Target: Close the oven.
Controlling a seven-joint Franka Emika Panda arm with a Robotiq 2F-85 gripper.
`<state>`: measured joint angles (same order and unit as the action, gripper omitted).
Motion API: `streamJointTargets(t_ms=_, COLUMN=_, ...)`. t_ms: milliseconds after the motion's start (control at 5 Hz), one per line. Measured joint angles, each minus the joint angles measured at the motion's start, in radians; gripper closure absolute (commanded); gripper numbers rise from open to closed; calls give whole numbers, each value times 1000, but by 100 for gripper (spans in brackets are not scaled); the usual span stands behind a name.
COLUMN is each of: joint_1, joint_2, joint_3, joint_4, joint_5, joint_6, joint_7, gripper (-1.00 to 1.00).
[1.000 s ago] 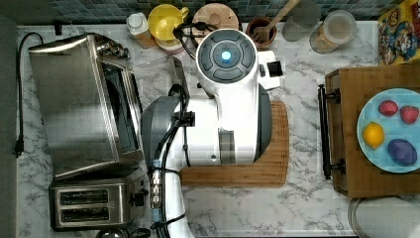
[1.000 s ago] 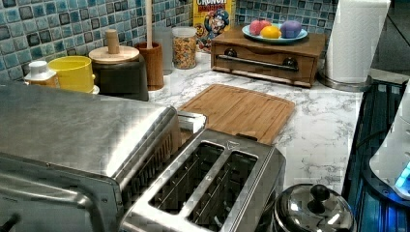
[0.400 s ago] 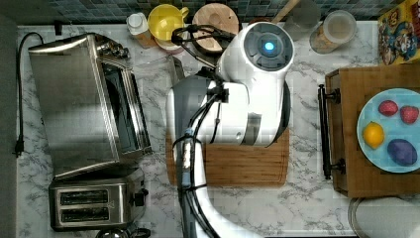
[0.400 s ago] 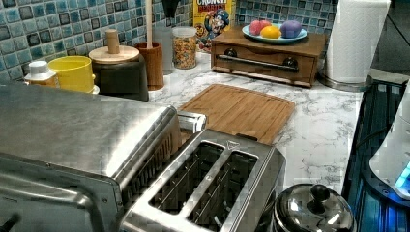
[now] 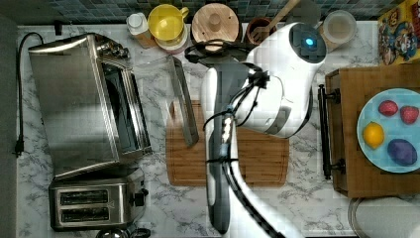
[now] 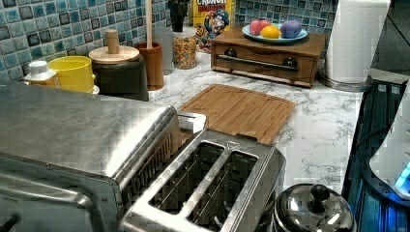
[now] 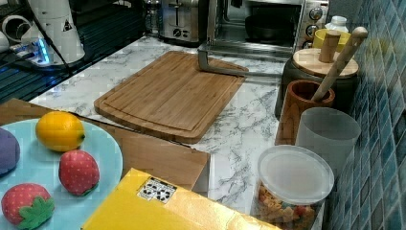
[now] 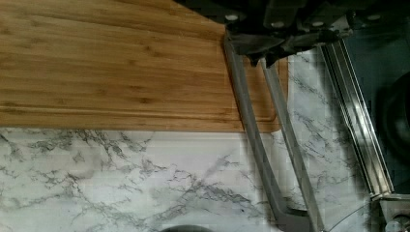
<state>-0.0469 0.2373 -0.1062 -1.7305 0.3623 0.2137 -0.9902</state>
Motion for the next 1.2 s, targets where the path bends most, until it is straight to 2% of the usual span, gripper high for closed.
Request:
streamJointTargets(t_ms=200, joint_1=-44, joint_2=58, joint_3=1, joint_4=-3, joint_5=70, joint_6=12, joint_7=-58, gripper=100)
streamJointTargets(t_ms=400, joint_1=-69, joint_2=87, joint_3=15, joint_4=-53, joint_5=150, joint_6=112, joint_7=-203, gripper=100)
streamJointTargets(t_ms=800, joint_1=-67, joint_2=98, joint_3=71, joint_4=-183, joint_5=291, joint_6=289, joint_7=-266, gripper=100)
streamJointTargets(t_ms=1200, joint_1=-70, joint_2=215, joint_3=131, joint_4=-171, joint_5=321, joint_6=346, joint_7=-282, gripper=100)
